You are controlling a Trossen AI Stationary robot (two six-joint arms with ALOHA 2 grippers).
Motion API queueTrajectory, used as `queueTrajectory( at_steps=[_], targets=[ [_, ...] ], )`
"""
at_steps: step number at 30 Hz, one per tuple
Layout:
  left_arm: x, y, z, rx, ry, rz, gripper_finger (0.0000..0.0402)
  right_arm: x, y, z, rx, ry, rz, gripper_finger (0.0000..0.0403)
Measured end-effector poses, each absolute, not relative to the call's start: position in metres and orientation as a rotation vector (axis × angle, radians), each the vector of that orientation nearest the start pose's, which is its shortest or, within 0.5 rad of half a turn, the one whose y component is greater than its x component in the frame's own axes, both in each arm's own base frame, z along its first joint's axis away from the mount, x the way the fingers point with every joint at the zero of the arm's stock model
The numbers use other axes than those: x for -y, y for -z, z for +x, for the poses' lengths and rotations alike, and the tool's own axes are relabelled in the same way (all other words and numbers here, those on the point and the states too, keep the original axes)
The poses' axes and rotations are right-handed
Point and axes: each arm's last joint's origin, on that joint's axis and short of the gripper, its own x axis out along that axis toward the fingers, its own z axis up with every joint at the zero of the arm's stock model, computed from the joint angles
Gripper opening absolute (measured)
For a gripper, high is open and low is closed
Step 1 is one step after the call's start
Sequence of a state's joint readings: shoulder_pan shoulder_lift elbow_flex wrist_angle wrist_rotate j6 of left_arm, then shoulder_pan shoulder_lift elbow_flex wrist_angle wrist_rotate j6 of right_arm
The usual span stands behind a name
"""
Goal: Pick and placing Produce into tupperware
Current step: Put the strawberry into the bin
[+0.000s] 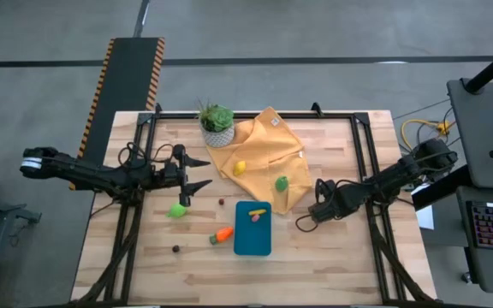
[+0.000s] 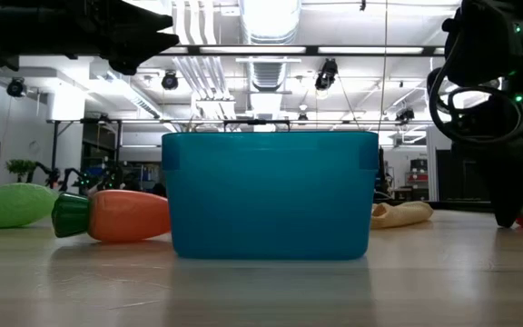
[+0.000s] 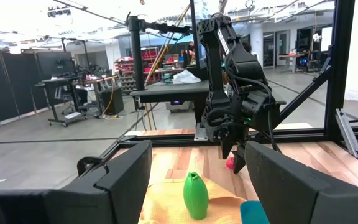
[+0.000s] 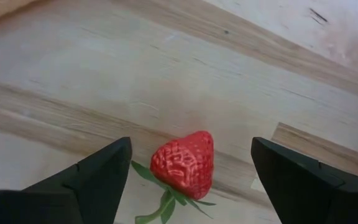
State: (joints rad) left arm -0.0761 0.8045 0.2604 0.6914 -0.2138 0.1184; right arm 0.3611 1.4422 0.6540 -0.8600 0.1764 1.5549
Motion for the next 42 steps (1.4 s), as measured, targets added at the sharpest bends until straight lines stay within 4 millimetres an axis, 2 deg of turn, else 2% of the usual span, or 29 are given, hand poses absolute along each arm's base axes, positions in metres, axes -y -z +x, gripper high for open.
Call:
queueTrajectory(
  at_steps=[4,14,24,33,42],
  targets=[
    [0.0069,-0.2323,0.1726,0.137,-0.146,0.097,0.0245,-0.064,-0.1379,0.1836,-1.263,1.034,0.774,0.0312],
    [0.007,-0.2323,0.1726,0.137,-0.146,0.096,0.0245,-0.0645,-0.1372,0.1832,-1.281,1.018,0.783,0.0207],
    [0.007,-0.2323,0.1726,0.138,-0.146,0.096,0.0245,-0.0645,-0.137,0.1828,-1.301,0.992,0.754,0.0135],
    [0.007,-0.2323,0.1725,0.138,-0.146,0.096,0.0245,-0.0645,-0.137,0.183,-1.318,0.957,0.716,0.0139],
    [0.0069,-0.2323,0.1726,0.138,-0.146,0.096,0.0245,-0.0644,-0.1372,0.183,-1.321,0.938,0.693,0.0124]
  ],
)
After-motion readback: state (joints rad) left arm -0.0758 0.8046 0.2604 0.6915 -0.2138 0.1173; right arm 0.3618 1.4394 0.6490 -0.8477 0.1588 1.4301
